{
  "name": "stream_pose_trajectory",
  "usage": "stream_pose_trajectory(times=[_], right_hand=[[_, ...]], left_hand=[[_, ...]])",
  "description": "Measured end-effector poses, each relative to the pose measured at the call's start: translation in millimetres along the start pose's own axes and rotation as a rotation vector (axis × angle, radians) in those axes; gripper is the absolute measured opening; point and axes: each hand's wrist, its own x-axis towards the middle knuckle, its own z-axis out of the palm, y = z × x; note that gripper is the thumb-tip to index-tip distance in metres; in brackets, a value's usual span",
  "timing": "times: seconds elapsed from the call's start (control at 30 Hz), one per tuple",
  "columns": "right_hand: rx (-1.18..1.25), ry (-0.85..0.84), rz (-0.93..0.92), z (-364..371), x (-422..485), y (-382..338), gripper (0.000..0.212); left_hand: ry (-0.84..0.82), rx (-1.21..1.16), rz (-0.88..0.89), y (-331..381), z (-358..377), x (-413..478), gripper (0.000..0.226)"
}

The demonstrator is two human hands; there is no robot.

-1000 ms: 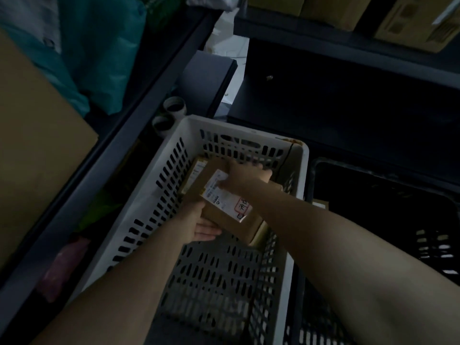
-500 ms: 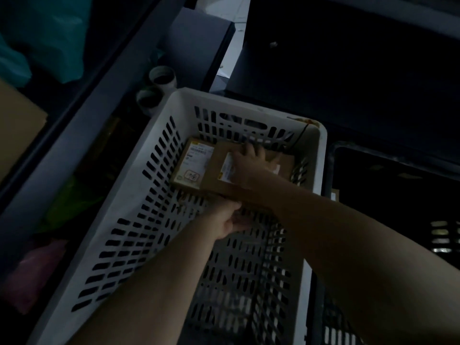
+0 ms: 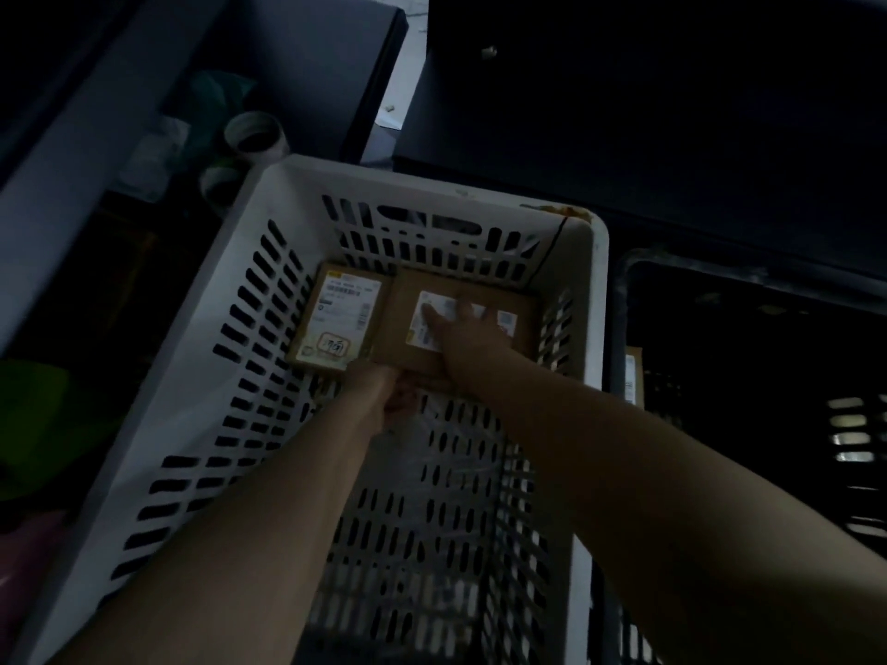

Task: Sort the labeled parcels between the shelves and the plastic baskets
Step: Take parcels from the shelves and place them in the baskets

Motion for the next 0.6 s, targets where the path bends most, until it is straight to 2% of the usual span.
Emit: stream_pose_trajectory(times=[0.13, 0.23, 0.4, 0.5, 0.6], right_hand=[[-0.182, 0.033, -0.068, -15, -13, -2, 0.065], [-0.213, 0.148, -0.125, -24, -29, -12, 0.052], [-0.158, 0.282, -0.285, -50, -90, -28, 0.047], [-0.182, 0.37, -0.417, -69, -150, -37, 0.044], [-0.257, 0.48, -0.591, -93, -230, -57, 0.037]], left_hand=[[0.089, 0.377, 0.224, 5, -15, -14, 0.015], [0.17, 0.656, 0.393, 14, -24, -36, 0.014], [0.282, 0.803, 0.501, 22, -42, -104, 0.019], [0.345, 0.889, 0.542, 16, -60, -179, 0.016], [0.477, 0.967, 0.576, 6, -88, -277, 0.016]])
